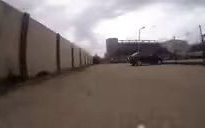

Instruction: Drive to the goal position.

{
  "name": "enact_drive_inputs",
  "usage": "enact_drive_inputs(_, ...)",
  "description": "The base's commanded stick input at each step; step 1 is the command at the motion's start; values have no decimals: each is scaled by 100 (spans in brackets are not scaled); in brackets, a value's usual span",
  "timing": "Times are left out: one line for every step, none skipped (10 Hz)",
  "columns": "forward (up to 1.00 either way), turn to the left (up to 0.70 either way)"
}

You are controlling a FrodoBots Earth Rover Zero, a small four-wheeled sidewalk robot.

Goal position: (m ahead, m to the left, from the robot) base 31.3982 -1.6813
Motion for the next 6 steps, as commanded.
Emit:
enact_drive_inputs(100, 0)
enact_drive_inputs(100, 0)
enact_drive_inputs(100, 0)
enact_drive_inputs(100, 0)
enact_drive_inputs(100, 0)
enact_drive_inputs(100, 0)
